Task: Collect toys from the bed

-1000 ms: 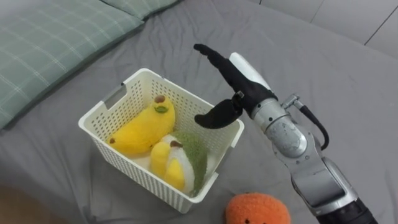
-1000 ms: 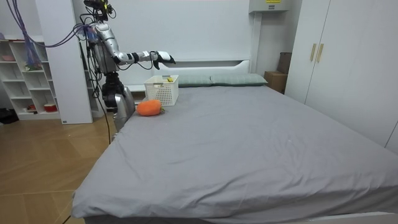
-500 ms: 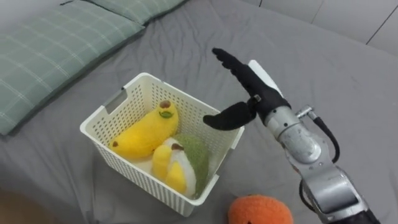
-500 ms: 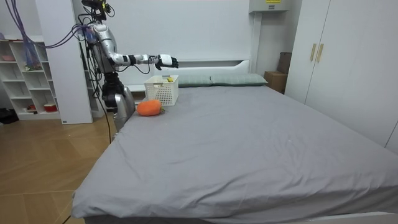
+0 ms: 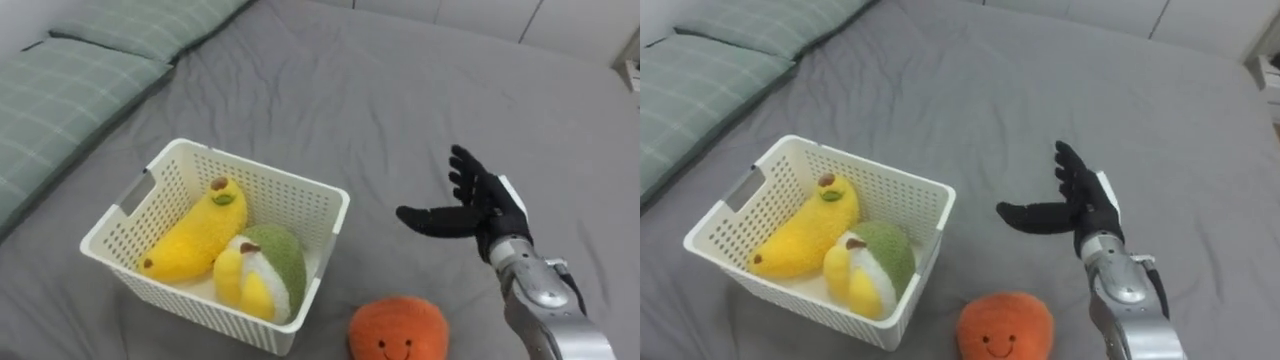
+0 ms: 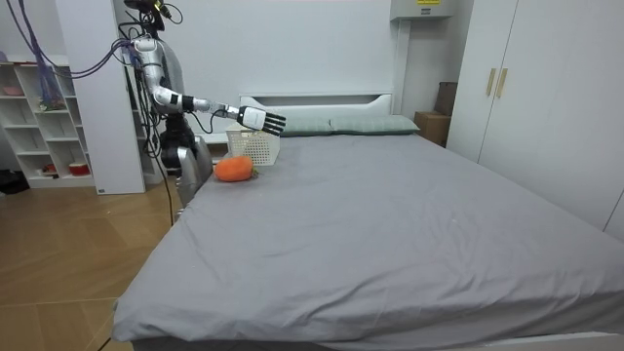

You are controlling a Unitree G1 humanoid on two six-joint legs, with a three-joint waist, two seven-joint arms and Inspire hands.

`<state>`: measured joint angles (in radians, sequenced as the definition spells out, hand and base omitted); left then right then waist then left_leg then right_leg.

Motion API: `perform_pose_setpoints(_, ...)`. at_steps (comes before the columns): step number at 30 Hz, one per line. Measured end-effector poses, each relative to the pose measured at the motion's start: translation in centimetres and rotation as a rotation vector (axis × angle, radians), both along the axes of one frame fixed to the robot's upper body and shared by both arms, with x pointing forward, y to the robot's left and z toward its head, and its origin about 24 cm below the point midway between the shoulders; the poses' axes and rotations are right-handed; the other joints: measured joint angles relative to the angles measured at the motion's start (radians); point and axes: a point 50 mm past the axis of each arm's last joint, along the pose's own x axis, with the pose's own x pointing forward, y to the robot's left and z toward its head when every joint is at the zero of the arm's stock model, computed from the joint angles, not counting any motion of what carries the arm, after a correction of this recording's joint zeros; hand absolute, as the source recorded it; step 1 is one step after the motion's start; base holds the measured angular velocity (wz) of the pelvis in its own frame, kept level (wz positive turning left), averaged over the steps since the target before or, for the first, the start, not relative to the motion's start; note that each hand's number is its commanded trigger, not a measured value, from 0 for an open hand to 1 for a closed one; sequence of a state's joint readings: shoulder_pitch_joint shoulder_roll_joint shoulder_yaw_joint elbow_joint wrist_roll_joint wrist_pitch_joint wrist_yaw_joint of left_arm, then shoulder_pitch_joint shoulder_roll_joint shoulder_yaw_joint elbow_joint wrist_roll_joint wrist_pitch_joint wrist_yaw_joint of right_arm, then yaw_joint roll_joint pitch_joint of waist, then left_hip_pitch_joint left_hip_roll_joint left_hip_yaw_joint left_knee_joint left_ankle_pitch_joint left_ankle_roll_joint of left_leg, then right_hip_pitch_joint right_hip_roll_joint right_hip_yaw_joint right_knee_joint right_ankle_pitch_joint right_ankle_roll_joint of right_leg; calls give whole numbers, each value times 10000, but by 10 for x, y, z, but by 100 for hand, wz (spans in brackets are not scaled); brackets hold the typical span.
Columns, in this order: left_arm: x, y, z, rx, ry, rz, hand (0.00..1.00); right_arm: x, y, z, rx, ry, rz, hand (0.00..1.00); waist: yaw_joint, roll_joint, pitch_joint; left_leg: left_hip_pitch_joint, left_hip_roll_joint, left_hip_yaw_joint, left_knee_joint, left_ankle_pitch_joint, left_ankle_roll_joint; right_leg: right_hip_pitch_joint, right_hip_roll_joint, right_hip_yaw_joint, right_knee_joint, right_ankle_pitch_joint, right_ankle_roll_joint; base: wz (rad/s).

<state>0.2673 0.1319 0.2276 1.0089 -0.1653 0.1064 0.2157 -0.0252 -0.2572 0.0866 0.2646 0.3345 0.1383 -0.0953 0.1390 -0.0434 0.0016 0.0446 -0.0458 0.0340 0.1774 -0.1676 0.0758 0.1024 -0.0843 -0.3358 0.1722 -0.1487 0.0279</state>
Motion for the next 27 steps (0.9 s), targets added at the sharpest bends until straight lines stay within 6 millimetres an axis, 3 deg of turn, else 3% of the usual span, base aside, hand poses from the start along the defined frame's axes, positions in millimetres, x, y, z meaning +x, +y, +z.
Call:
perform_pose_setpoints(6, 8, -1, 1, -57, -363, -113, 0, -15, -4, -23, 319, 972, 182, 0, -240, 6, -20, -7, 4, 79, -37, -63, 17, -44, 46, 30, -32, 7, 17, -4)
perform_pose_setpoints(12, 11, -5, 1, -147, -390, -475, 0, -43, -1, -59, -551, 2925, 2085, 0, -231, -13, -35, -9, -5, 68, -67, -72, 30, -62, 46, 58, -29, 7, 27, 0)
perform_pose_setpoints(20, 11, -8, 0, -374, -417, -613, 0, -67, 2, -87, -1575, 5065, 4374, 0, 279, -198, -12, 17, -9, 61, -48, -71, 28, -35, 53, 35, -42, 6, 27, 0)
perform_pose_setpoints(25, 7, -8, -1, -416, -205, -577, 0, -68, 3, -90, -2092, 5499, 5027, 0, 357, -208, 19, -35, -35, -133, 72, -107, 25, 37, 50, -112, -50, 9, 33, 9)
perform_pose_setpoints(27, 4, -9, -2, -473, -11, -532, 0, -66, 3, -90, -2422, 5612, 5406, 53, 373, -191, 29, -66, -29, -157, 123, -111, 19, 51, 52, -155, -55, 9, 33, 7)
